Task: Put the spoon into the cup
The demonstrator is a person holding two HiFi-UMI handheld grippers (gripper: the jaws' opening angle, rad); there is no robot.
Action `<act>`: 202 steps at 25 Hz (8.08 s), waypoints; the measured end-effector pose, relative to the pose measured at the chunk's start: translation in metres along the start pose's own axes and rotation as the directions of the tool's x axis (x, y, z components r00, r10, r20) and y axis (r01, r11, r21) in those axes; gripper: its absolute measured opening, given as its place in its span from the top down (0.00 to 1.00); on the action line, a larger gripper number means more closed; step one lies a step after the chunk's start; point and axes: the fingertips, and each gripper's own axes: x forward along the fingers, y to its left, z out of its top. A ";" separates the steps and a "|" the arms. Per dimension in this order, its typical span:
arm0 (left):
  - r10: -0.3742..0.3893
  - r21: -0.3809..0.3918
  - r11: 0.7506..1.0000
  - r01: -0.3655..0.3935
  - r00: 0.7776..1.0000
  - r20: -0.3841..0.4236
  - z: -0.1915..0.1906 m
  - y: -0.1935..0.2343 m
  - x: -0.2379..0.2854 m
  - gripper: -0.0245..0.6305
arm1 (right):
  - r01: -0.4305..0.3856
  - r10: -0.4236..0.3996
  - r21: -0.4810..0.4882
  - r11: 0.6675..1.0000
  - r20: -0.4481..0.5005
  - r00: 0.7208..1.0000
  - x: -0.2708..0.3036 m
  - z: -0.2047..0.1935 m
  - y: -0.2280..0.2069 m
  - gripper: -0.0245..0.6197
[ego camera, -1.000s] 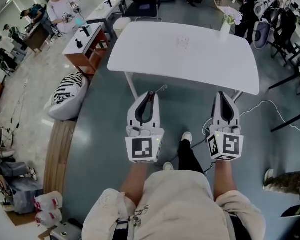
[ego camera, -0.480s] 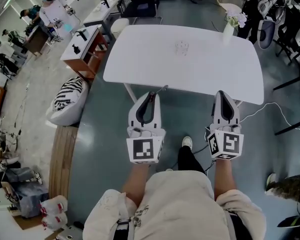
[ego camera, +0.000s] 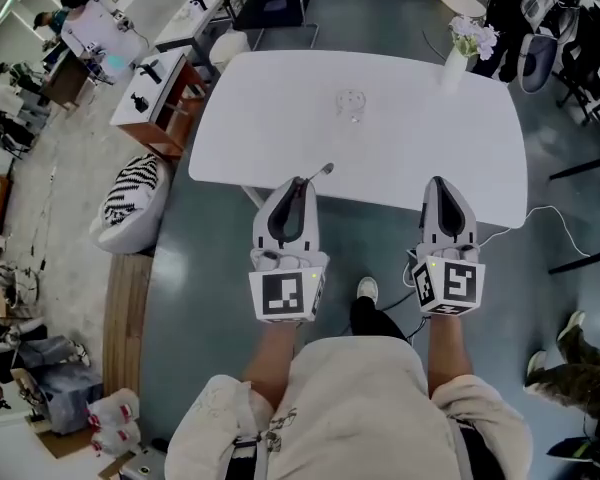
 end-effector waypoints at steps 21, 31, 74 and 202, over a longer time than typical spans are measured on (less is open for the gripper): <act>0.000 0.045 0.999 0.002 0.999 -0.047 -0.019 -0.055 0.139 0.90 | -0.003 0.003 0.072 0.997 -0.002 1.000 0.093 -0.030 -0.119 0.98; -0.018 0.014 1.000 0.019 0.999 -0.047 -0.037 -0.027 0.189 0.90 | -0.001 0.001 0.044 0.999 -0.008 1.000 0.148 -0.036 -0.114 0.98; -0.252 -0.314 0.940 0.131 0.889 -0.384 -0.302 0.075 0.392 0.90 | -0.011 -0.001 -0.032 0.999 -0.359 0.933 0.397 -0.205 -0.061 0.98; 0.036 0.053 0.998 -0.034 0.999 -0.024 -0.073 -0.025 0.130 0.95 | -0.086 0.087 -0.090 0.992 0.011 0.996 0.117 -0.057 -0.065 0.98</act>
